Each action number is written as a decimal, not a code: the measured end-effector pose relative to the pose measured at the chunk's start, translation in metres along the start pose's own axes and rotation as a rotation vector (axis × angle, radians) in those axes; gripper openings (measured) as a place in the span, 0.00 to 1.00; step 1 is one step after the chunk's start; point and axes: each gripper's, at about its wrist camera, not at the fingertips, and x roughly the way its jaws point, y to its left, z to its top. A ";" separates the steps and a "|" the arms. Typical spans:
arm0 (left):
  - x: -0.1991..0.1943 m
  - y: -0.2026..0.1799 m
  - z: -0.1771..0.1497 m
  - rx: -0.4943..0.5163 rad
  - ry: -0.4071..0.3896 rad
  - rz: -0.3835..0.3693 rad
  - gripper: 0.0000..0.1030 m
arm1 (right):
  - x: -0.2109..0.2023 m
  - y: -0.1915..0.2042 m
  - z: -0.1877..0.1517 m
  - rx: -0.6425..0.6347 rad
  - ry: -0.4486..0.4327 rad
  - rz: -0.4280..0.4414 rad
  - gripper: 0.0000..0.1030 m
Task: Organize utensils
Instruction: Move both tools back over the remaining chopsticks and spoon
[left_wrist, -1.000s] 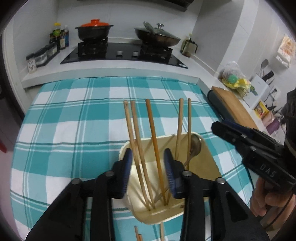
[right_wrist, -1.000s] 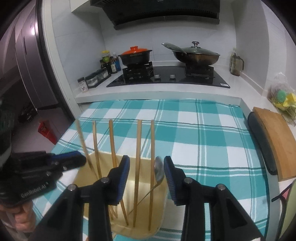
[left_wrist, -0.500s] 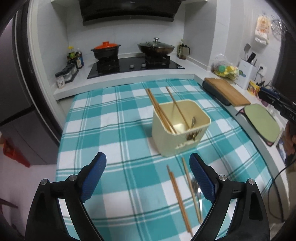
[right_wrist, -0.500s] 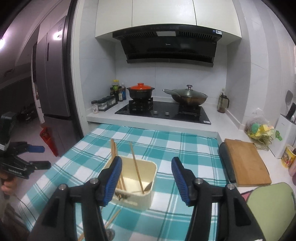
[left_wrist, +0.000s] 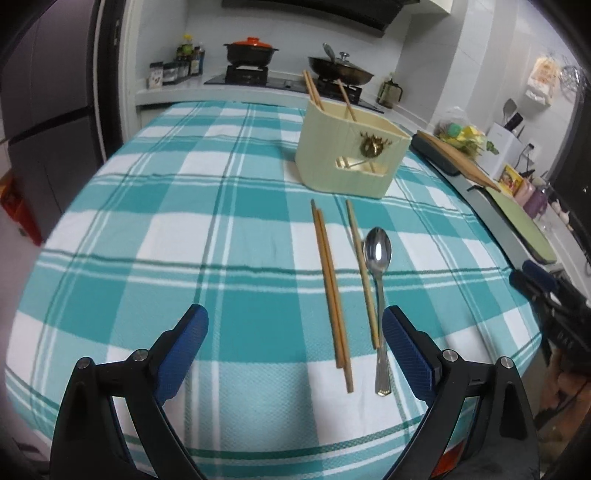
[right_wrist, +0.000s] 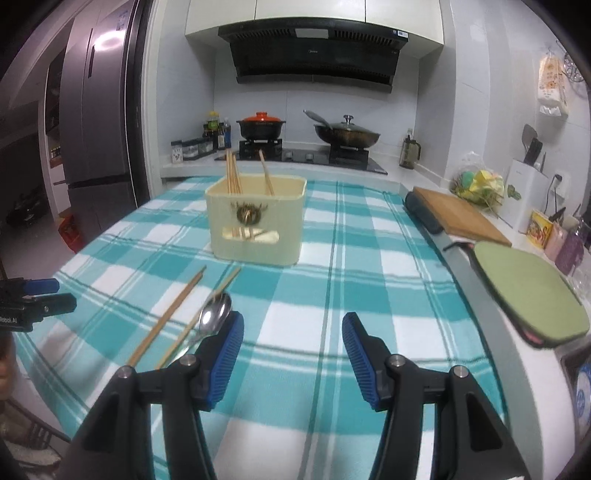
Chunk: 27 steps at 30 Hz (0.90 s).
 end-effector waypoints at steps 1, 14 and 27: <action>0.003 -0.001 -0.006 -0.005 0.009 0.003 0.93 | 0.002 0.006 -0.013 -0.003 0.013 0.001 0.55; 0.032 -0.008 -0.018 0.070 0.031 0.058 0.93 | 0.001 0.044 -0.070 -0.066 0.043 0.047 0.55; 0.085 -0.019 0.009 0.178 0.060 0.146 0.93 | 0.001 0.046 -0.075 -0.044 0.055 0.075 0.55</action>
